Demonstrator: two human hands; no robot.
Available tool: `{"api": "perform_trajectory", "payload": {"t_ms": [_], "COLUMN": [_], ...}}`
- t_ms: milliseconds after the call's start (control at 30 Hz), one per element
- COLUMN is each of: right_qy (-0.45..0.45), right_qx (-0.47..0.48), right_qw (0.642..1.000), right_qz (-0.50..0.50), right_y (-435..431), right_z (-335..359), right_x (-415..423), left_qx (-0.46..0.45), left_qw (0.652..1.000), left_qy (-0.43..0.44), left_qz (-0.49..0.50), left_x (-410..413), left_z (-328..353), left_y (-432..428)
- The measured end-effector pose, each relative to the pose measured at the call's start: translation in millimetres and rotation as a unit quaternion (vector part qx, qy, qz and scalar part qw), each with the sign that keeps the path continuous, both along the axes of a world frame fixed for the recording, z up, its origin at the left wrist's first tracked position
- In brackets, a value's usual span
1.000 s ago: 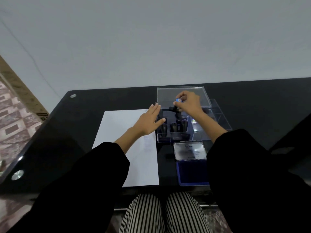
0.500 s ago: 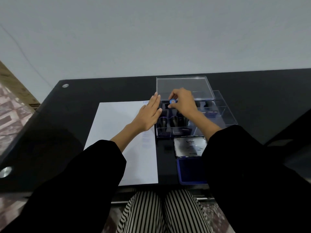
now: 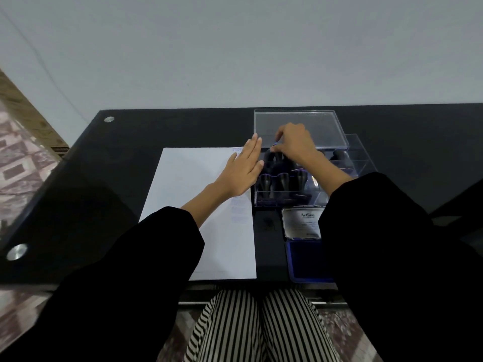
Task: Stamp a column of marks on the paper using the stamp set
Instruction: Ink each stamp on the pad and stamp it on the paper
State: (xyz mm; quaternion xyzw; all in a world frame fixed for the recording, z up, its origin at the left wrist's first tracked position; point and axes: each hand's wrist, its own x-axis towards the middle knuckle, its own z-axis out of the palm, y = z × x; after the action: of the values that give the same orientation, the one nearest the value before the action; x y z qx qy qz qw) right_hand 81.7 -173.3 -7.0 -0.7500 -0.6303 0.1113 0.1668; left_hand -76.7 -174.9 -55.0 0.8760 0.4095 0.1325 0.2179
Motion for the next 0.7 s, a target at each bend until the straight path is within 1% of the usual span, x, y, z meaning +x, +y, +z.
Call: {"api": "perform_trajectory", "payload": {"t_ms": [100, 200, 267, 367, 500, 700], "right_qy": [-0.044, -0.138, -0.173, -0.14, -0.061, -0.1], "right_qx": [0.006, 0.012, 0.031, 0.057, -0.008, 0.005], "right_qw": [0.999, 0.99, 0.984, 0.988, 0.998, 0.993], "right_qz": [-0.01, -0.022, -0.024, -0.009, -0.016, -0.055], "right_y": [-1, -4, -4, 1, 8, 13], "right_z": [-7, -10, -12, -15, -15, -22], "right_x": [-3, -8, -11, -16, -26, -32], "left_qx": [-0.003, -0.004, -0.007, -0.013, -0.017, -0.013], "left_qw": [1.0, 1.0, 1.0, 1.0, 0.999, 1.0], "left_qy": [0.002, -0.005, -0.01, -0.016, -0.026, -0.021], "left_qz": [0.001, 0.002, 0.003, 0.007, 0.007, 0.003], "left_x": [1, 1, 1, 1, 1, 0], "left_z": [0, 0, 0, 0, -1, -1], "left_y": [0, -1, -2, -3, -3, -2]}}
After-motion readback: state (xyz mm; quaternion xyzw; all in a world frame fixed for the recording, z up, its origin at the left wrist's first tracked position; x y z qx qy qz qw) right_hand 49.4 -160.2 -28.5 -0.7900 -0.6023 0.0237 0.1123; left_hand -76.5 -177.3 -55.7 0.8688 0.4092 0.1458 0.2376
